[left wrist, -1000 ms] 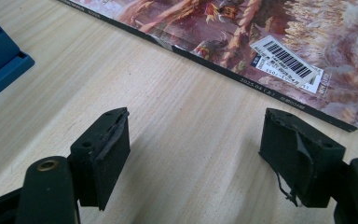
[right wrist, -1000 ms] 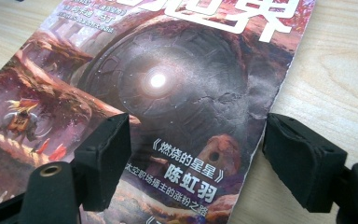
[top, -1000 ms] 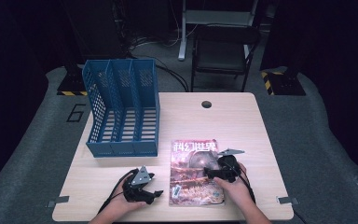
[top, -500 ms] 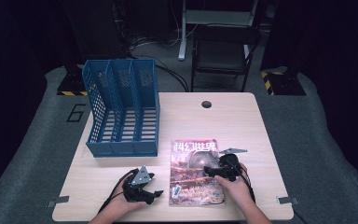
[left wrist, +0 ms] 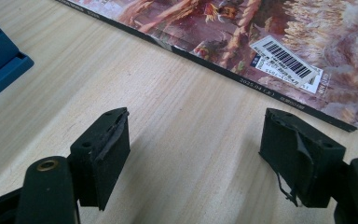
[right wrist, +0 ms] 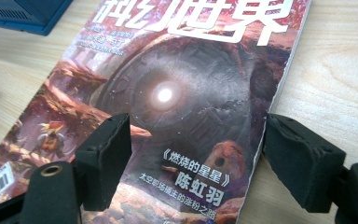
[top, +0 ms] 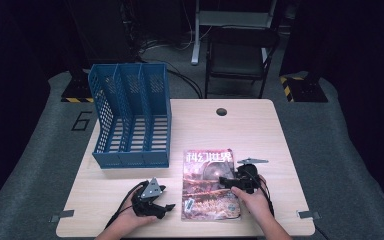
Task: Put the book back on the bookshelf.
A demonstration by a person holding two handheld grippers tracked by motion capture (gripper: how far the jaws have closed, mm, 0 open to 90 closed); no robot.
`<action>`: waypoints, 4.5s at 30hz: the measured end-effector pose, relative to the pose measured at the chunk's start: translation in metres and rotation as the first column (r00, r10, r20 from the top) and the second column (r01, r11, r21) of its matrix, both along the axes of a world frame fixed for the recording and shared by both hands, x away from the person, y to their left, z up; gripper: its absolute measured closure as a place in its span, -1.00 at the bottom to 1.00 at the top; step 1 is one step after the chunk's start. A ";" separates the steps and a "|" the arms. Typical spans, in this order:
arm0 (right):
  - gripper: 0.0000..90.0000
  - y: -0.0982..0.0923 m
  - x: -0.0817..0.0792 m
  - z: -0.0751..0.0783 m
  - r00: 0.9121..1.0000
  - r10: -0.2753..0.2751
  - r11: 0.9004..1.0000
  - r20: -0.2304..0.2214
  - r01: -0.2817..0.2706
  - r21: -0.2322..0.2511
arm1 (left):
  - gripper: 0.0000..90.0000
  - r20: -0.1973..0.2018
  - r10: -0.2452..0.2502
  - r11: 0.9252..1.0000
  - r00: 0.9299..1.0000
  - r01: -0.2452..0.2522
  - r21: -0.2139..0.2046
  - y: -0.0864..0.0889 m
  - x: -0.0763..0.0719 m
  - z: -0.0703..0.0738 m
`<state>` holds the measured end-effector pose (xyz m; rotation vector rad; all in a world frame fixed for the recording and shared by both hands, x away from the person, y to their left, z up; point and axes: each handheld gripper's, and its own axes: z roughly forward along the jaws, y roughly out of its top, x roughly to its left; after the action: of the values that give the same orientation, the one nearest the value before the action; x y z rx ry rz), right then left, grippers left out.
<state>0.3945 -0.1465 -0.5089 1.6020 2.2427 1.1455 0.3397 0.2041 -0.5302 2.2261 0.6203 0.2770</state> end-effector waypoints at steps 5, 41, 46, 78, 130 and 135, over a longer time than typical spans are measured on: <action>-0.47 -0.001 -0.001 0.003 1.000 -0.002 1.000 0.001 0.002 0.021 | -0.47 0.000 0.000 1.000 1.000 0.000 0.000 0.000 0.000 0.000; -0.39 -0.003 0.004 -0.002 0.999 0.002 0.995 -0.035 0.002 0.098 | -0.47 -0.029 0.039 0.999 0.999 -0.040 -0.017 -0.004 0.000 0.001; -0.37 -0.002 0.003 -0.002 0.999 -0.003 0.996 -0.038 0.007 0.086 | -0.47 -0.086 0.098 0.995 0.991 -0.100 -0.019 -0.008 0.004 0.006; -0.38 0.000 -0.003 -0.003 0.999 -0.030 0.999 -0.045 0.032 0.040 | -0.11 -0.106 0.196 0.978 0.975 -0.202 -0.045 -0.060 0.033 0.008; -0.11 -0.008 0.007 -0.003 0.993 0.011 0.984 -0.120 0.011 0.180 | -0.11 -0.066 0.183 0.978 0.981 -0.189 -0.089 -0.062 0.028 0.002; -0.03 -0.009 0.007 -0.003 0.991 0.025 0.979 -0.134 0.003 0.205 | -0.11 -0.066 0.182 0.978 0.981 -0.187 -0.091 -0.062 0.028 0.002</action>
<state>0.4010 -0.1552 -0.5115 1.7971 2.2820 1.3480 0.3672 0.1425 -0.5282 2.0924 0.8559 0.2720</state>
